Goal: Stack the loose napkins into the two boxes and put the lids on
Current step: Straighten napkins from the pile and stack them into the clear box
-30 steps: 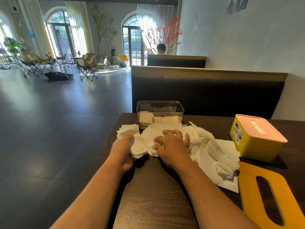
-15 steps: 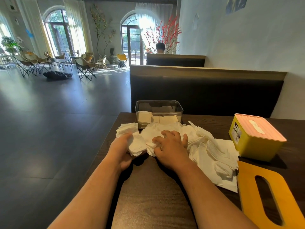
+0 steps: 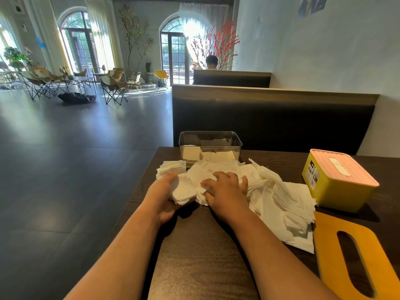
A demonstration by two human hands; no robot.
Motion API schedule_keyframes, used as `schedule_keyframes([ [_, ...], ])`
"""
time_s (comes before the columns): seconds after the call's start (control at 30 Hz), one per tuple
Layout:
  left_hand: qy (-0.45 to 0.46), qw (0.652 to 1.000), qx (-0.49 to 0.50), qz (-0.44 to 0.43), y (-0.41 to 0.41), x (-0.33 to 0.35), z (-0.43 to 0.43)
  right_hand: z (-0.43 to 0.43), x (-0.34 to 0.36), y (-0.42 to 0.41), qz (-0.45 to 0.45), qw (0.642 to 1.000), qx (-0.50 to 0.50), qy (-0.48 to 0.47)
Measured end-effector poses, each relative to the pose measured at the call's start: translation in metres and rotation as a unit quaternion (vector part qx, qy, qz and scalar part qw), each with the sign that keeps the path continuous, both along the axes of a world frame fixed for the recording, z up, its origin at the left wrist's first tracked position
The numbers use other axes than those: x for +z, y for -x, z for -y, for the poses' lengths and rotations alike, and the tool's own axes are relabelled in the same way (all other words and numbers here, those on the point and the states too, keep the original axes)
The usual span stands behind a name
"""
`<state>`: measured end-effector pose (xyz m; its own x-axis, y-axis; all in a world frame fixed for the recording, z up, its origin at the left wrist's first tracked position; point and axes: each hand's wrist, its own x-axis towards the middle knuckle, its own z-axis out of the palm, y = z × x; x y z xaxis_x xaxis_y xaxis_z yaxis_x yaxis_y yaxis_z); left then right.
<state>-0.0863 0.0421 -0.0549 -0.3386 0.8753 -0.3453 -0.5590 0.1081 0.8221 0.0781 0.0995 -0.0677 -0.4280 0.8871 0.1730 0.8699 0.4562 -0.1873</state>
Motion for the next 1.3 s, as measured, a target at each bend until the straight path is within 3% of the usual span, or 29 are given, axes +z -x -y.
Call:
schedule_keyframes([
  [0.27, -0.025, 0.999, -0.02, 0.033, -0.001, -0.002, 0.001, 0.002, 0.0, 0.005, 0.006, 1.0, -0.008, -0.024],
  [0.67, -0.025, 0.998, 0.011, 0.058, 0.008, -0.004, 0.002, -0.001, -0.005, 0.006, -0.06, 0.995, -0.044, -0.07],
  [0.8, -0.03, 0.998, 0.035, 0.043, 0.01, -0.006, 0.0, -0.003, -0.004, 0.003, -0.166, 0.978, -0.042, -0.115],
  [0.93, -0.041, 0.998, 0.051, 0.004, 0.008, -0.009, -0.004, -0.002, -0.002, 0.001, -0.331, 0.922, -0.019, -0.197],
  [1.07, -0.045, 0.997, 0.049, -0.032, 0.007, -0.011, -0.007, 0.01, 0.006, -0.004, -0.458, 0.88, 0.074, -0.098],
  [1.17, -0.066, 0.994, 0.038, -0.081, 0.003, -0.012, -0.006, 0.015, 0.015, -0.006, -0.488, 0.862, 0.126, -0.046],
  [1.3, -0.1, 0.983, -0.027, -0.152, -0.002, -0.009, 0.003, 0.017, 0.015, -0.001, -0.397, 0.907, 0.14, 0.003],
])
